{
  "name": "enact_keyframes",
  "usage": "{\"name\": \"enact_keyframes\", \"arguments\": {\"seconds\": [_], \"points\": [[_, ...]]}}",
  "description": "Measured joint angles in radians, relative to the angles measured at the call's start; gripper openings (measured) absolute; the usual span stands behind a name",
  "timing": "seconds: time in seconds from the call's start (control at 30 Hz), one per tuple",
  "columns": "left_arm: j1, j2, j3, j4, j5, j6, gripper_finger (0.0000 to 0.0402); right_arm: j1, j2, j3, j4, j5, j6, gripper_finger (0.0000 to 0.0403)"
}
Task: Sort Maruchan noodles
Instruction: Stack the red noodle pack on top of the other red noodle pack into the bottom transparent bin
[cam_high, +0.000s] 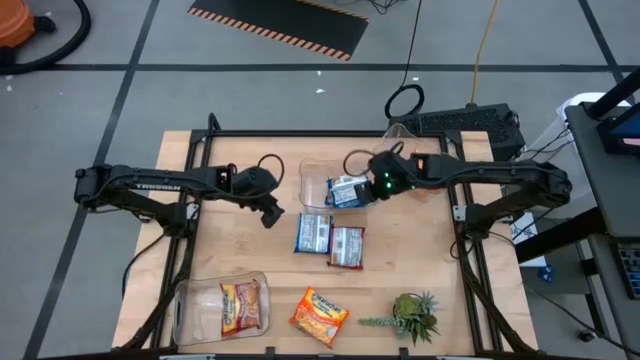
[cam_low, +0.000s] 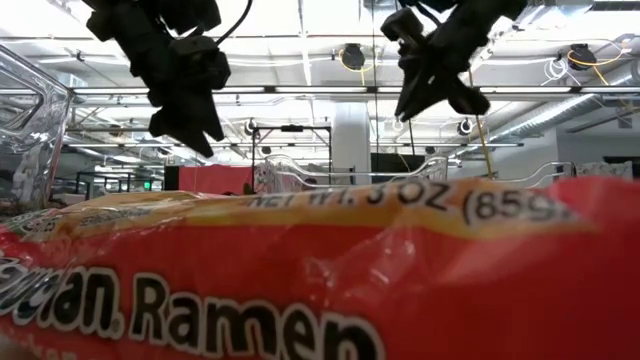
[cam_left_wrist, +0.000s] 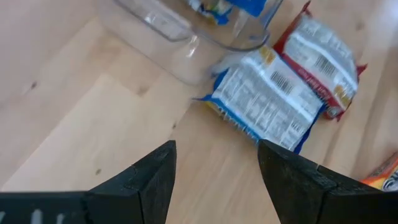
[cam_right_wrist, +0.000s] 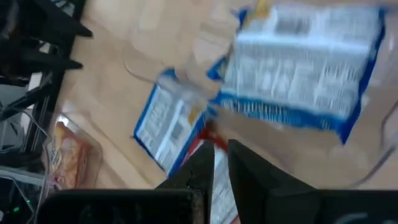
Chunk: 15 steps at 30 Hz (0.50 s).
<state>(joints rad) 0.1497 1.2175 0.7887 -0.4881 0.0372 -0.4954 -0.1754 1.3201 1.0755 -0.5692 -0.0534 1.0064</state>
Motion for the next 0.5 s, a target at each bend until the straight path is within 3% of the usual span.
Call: {"name": "enact_keyframes", "arguments": {"seconds": [0.2,0.37,0.5], "points": [[-0.001,0.000,0.000,0.000,0.000,-0.068,0.0230,0.088,-0.026,-0.114,0.059,-0.049,0.107,0.0074],[-0.023,0.000,0.000,0.054,-0.003,-0.259,0.0230,0.152,-0.061,-0.237,0.201,-0.129,0.169,0.0110],[-0.066,0.000,0.000,0.154,-0.041,-0.363,0.0230,0.205,-0.073,-0.324,0.311,-0.131,0.186,0.0132]]}}
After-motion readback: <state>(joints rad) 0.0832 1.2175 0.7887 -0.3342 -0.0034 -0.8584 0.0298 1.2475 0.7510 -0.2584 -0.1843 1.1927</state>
